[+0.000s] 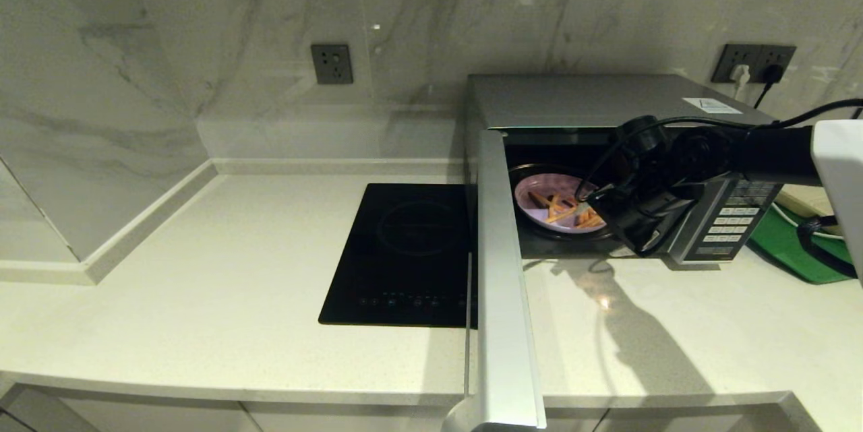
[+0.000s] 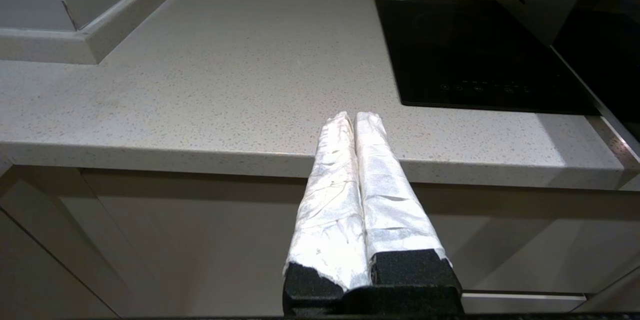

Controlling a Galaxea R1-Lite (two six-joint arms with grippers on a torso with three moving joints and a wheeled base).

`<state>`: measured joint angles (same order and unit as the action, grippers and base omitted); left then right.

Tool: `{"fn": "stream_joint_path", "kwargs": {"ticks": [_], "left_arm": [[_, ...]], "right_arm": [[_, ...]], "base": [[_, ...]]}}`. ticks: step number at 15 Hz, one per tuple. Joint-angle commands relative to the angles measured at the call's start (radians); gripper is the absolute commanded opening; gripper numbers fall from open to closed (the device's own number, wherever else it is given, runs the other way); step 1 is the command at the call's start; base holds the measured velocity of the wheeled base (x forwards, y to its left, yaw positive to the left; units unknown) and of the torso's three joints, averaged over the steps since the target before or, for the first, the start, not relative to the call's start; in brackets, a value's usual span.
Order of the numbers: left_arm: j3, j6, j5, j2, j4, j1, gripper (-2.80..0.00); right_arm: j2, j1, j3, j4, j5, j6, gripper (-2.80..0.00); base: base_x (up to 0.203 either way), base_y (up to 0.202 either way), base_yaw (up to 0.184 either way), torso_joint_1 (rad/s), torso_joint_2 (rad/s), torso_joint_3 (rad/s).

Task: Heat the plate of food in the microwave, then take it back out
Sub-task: Take the plate out of the microwave

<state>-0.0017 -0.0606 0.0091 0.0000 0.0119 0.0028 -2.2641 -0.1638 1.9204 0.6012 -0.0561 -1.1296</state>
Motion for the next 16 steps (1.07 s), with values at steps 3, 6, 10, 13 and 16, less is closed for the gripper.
{"fn": "stream_joint_path", "kwargs": {"ticks": [3, 6, 10, 13, 16], "left_arm": [[0.000, -0.001, 0.000, 0.000, 0.000, 0.000, -2.80], [0.000, -0.001, 0.000, 0.000, 0.000, 0.000, -2.80], [0.000, -0.001, 0.000, 0.000, 0.000, 0.000, -2.80], [0.000, -0.001, 0.000, 0.000, 0.000, 0.000, -2.80], [0.000, -0.001, 0.000, 0.000, 0.000, 0.000, -2.80]], "right_arm": [[-0.009, 0.000, -0.008, 0.003, -0.028, -0.009, 0.00], [-0.002, 0.000, -0.014, 0.005, -0.028, -0.010, 0.00], [0.016, 0.000, -0.032, 0.005, -0.028, -0.012, 0.00], [0.026, 0.000, -0.067, 0.004, -0.029, -0.013, 0.00], [0.026, 0.000, -0.074, 0.003, -0.033, -0.026, 0.00]], "base": [[0.000, 0.000, 0.000, 0.000, 0.00, 0.000], [0.000, 0.000, 0.000, 0.000, 0.00, 0.000], [0.000, 0.000, 0.000, 0.000, 0.00, 0.000], [0.000, 0.000, 0.000, 0.000, 0.00, 0.000], [0.000, 0.000, 0.000, 0.000, 0.00, 0.000]]}}
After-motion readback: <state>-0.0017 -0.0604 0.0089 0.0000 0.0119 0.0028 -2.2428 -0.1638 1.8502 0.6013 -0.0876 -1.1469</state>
